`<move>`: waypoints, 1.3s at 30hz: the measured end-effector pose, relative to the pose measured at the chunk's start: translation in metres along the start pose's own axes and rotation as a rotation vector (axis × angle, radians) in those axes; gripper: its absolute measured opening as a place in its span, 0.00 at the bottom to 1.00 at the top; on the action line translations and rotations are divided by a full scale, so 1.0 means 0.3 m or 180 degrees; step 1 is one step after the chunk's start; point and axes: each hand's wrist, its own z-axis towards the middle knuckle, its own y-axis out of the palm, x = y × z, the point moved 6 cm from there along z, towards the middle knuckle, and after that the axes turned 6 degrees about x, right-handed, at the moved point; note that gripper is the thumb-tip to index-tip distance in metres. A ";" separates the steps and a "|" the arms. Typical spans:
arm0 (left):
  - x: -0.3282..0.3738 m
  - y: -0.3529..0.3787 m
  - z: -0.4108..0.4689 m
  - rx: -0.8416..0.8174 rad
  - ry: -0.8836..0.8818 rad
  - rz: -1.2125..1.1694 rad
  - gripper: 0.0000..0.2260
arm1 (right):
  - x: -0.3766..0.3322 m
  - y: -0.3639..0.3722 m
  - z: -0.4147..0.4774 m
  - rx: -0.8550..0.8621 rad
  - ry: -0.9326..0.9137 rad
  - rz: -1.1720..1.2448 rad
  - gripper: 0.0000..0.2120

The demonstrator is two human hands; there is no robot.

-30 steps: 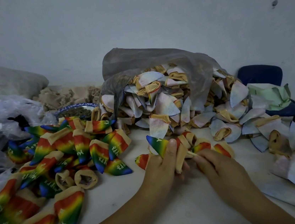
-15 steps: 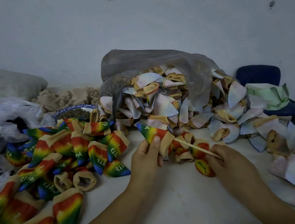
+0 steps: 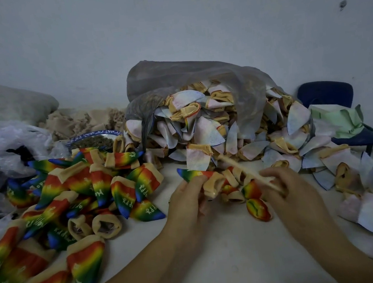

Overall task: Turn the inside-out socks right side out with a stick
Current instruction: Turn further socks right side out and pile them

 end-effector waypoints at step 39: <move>0.007 0.051 -0.027 -0.0697 0.0787 0.1157 0.06 | -0.060 0.092 -0.051 -0.0690 0.0429 0.1821 0.04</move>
